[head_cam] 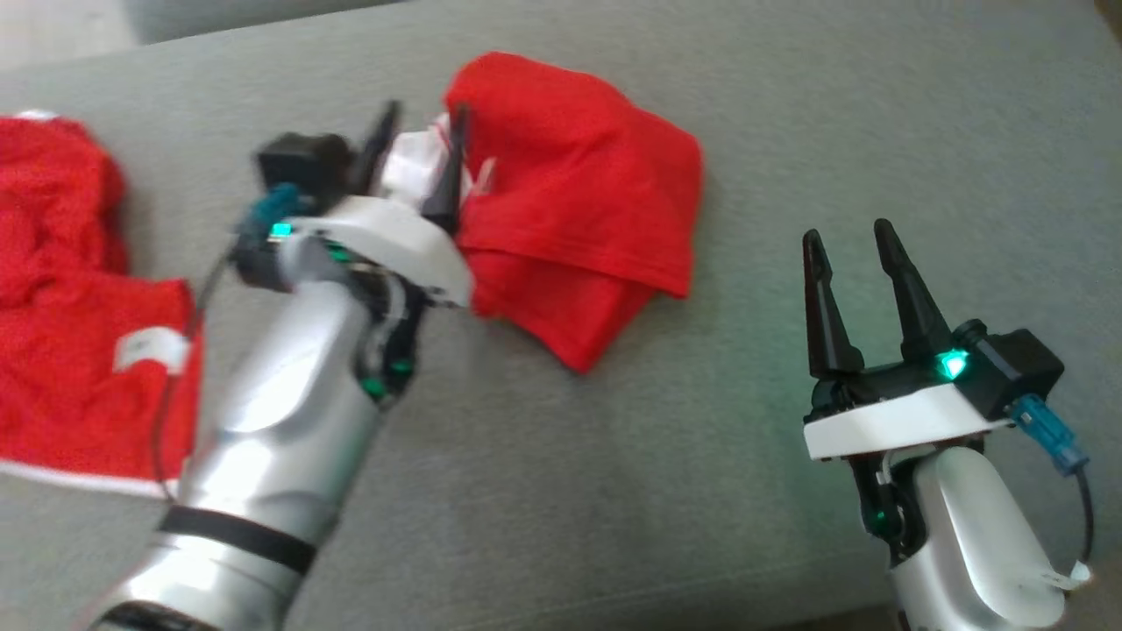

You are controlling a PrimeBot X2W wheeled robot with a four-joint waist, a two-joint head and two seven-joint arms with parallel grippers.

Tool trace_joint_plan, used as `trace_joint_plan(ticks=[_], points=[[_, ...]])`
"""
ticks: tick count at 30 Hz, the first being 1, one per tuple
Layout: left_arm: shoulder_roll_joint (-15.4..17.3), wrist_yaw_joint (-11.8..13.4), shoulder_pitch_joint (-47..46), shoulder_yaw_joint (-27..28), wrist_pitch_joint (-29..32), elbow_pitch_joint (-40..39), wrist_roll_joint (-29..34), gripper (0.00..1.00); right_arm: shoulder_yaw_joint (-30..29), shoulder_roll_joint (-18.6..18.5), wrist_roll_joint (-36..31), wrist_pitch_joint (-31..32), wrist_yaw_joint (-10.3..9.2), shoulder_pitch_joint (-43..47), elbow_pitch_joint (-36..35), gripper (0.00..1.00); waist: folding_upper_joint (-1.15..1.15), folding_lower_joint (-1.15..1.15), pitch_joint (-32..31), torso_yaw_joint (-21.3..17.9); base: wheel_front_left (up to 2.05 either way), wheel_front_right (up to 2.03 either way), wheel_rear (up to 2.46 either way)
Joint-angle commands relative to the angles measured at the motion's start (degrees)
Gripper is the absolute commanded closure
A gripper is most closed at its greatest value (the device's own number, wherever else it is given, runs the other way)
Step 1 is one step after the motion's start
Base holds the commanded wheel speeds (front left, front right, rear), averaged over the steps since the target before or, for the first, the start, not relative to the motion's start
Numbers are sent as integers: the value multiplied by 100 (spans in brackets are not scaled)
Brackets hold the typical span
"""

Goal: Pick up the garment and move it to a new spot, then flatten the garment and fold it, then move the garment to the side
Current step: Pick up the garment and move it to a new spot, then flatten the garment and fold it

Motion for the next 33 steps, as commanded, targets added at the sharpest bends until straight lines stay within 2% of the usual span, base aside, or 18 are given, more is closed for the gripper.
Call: trace_joint_plan(ticks=[1, 6, 12, 15, 21, 33], points=[[251, -4, -228, 288, -68, -153, 9, 0, 75, -12, -62, -62, 11, -85, -124, 0, 0, 0, -194, 354, 0, 0, 0], [700, -45, 438, 830, -82, -717, 299, 0, -21, -12, -228, -62, 11, 40, 43, 0, 0, 0, -533, 1005, 0, 0, 0], [859, -278, 1675, 1310, -83, -1514, 538, 0, -2, -12, -282, -62, 11, 189, 217, 0, 0, 0, -793, 1409, 0, 0, 0], [781, -364, 2254, 1565, -83, -1928, 709, 0, 15, -12, -294, -62, 11, 260, 280, 0, 0, 0, -867, 1509, 0, 0, 0], [353, -567, 3011, 2070, -84, -2443, 984, 0, 55, -12, -278, -62, 11, 370, 320, 0, 0, 0, -954, 1545, 0, 0, 0], [-23, -898, 3180, 2398, -84, -2532, 1460, 0, 197, -12, -512, 85, 11, 206, 249, 0, 0, 0, -834, 1635, 0, 0, 0]])
